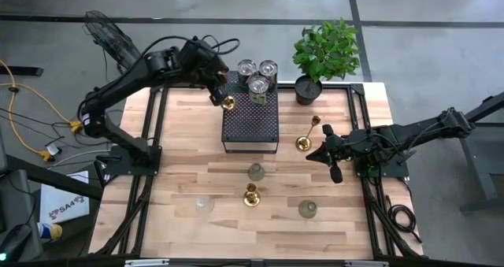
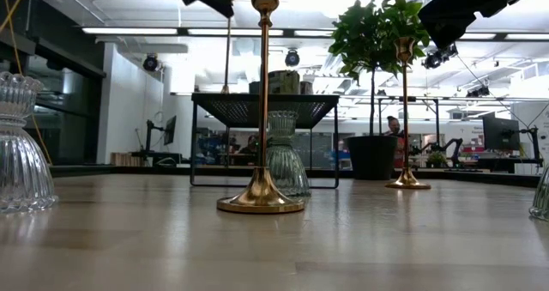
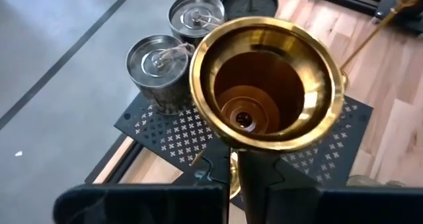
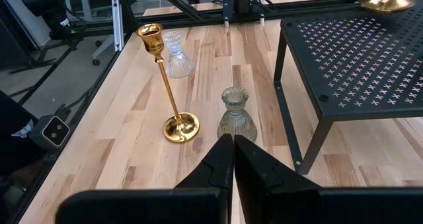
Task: Pick & Place candle stick holders
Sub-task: Put the middle-left gold candle holder on the shelf
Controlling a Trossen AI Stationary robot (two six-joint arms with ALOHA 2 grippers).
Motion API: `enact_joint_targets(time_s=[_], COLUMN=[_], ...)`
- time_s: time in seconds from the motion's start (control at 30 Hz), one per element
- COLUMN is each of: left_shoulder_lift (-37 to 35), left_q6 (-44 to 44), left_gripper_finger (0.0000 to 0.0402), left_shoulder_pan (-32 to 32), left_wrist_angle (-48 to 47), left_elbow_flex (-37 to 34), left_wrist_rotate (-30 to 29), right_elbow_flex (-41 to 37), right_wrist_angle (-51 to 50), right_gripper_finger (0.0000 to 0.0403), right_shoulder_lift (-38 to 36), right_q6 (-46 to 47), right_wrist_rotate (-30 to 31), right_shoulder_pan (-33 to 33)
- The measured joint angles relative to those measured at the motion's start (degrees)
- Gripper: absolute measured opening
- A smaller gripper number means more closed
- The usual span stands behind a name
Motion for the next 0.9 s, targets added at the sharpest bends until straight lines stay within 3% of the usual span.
enact_joint_targets(time_s=[0.37, 0.9], left_shoulder_lift=[2.0, 3.0], left_q6=[1.0, 0.8], left_gripper_finger=[0.0003, 0.0003], left_shoulder_pan=[1.9, 1.9], left_wrist_angle=[2.5, 2.3], left_elbow_flex=[0.0, 0.0], left_wrist_rotate=[3.8, 3.9], right_elbow_flex=[0.0, 0.0], right_wrist_angle=[0.0, 0.0], right_gripper_finger=[0.0004, 0.0004], right_shoulder_lift=[0.0, 0.0], right_q6=[0.0, 0.0], right_wrist_rotate=[0.0, 0.0], right_shoulder_pan=[0.0, 0.0])
